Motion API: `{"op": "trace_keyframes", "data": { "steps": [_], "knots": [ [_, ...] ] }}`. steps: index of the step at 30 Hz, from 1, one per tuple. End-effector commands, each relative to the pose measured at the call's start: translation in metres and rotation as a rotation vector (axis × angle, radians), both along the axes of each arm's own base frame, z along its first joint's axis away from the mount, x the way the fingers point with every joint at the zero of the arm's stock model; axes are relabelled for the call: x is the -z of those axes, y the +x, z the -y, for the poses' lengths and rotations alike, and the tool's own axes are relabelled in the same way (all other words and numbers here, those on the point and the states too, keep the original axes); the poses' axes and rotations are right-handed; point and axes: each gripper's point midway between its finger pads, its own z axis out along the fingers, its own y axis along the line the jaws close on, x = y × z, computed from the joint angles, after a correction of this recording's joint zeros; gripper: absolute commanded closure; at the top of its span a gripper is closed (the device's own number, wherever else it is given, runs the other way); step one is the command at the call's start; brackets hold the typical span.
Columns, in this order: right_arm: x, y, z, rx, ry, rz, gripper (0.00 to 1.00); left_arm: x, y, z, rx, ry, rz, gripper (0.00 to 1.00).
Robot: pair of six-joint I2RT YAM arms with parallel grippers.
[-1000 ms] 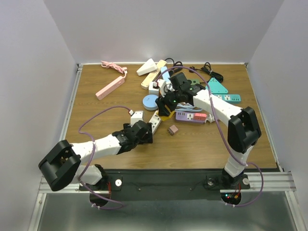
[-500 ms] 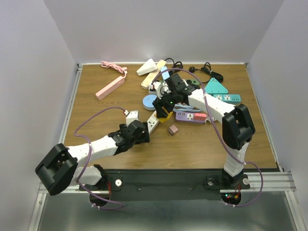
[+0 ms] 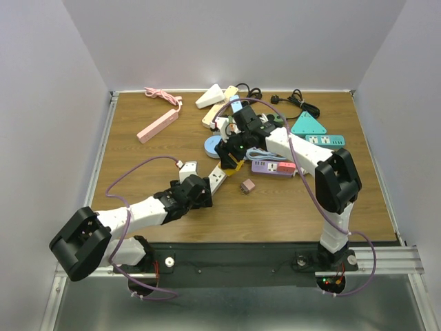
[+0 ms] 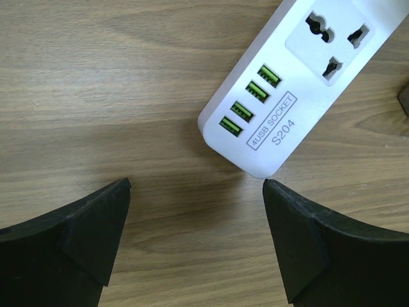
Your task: Insert the plug
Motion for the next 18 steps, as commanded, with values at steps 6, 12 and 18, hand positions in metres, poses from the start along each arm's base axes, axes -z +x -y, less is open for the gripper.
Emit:
{"op": "trace_keyframes", "data": {
  "steps": [6, 12, 18],
  "knots": [
    [-0.019, 0.013, -0.013, -0.005, 0.021, 0.068, 1.00, -0.008, 0.006, 0.001, -0.002, -0.014, 0.033, 0.05],
    [-0.014, 0.011, -0.011, 0.000, 0.001, 0.056, 1.00, -0.011, 0.012, 0.004, 0.002, -0.017, 0.050, 0.05],
    [-0.004, 0.004, -0.009, -0.005, -0.020, 0.033, 1.00, -0.012, 0.017, 0.007, 0.016, -0.008, 0.059, 0.05]
  ]
}}
